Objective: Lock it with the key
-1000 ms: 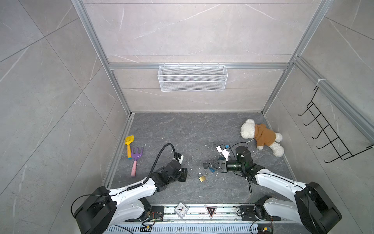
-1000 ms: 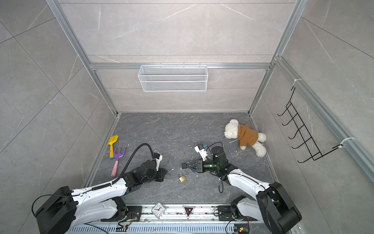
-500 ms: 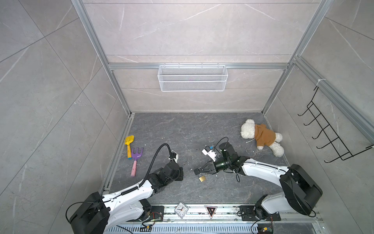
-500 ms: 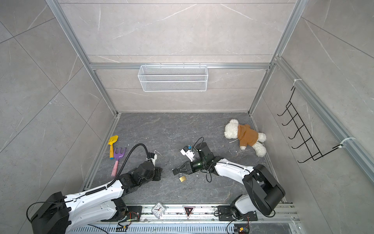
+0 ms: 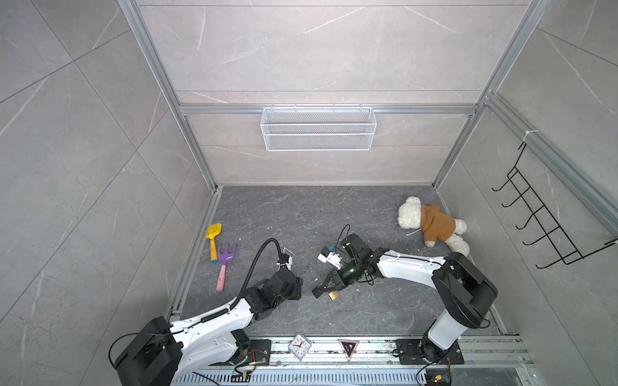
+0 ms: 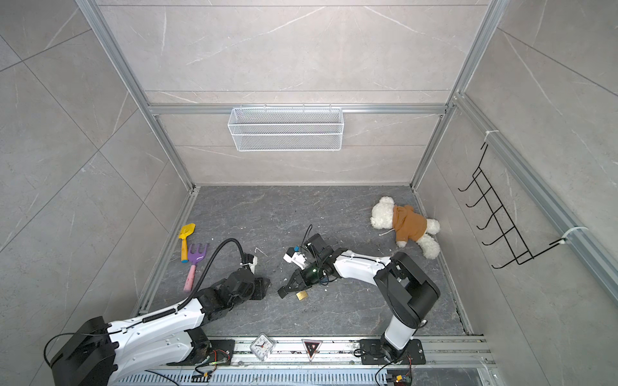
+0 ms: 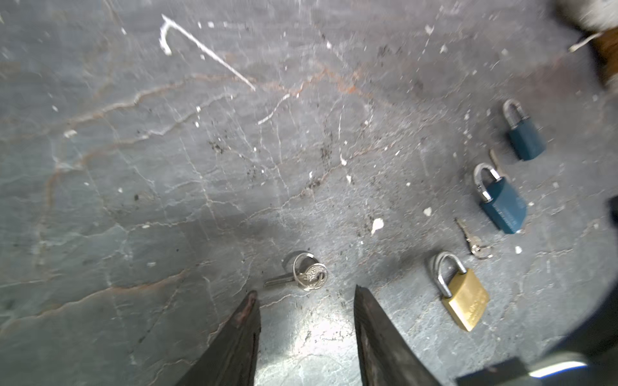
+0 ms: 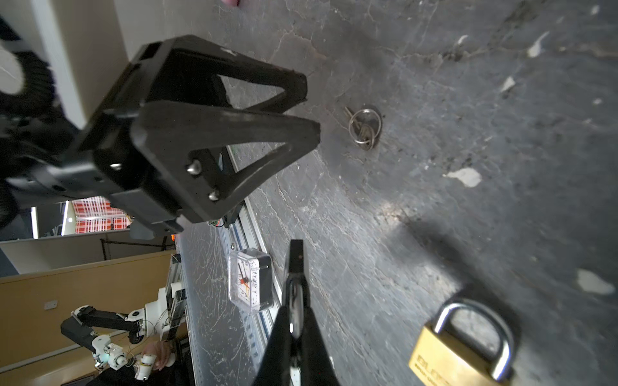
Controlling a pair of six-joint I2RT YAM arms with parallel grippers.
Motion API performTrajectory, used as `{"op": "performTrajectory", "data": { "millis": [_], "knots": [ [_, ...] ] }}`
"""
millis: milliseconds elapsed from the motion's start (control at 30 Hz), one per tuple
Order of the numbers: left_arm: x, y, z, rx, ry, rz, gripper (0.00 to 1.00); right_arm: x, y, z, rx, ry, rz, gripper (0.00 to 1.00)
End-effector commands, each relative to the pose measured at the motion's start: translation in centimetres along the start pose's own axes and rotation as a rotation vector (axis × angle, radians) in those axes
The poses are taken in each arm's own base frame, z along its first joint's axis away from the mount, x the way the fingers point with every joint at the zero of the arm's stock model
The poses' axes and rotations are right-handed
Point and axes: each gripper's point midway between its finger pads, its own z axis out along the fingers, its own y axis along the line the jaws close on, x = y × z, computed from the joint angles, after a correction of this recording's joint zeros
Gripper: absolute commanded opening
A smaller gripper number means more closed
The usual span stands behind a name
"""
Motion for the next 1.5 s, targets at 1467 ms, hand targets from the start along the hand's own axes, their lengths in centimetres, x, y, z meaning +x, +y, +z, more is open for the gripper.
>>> {"op": "performTrajectory", "data": {
  "millis": [1467],
  "knots": [
    [-0.6,0.3,-1.5,0.035,-0.08,0.056,0.62,-5.3,-5.4,0.9,0.44,0.032,-0.069,0.34]
  ]
}}
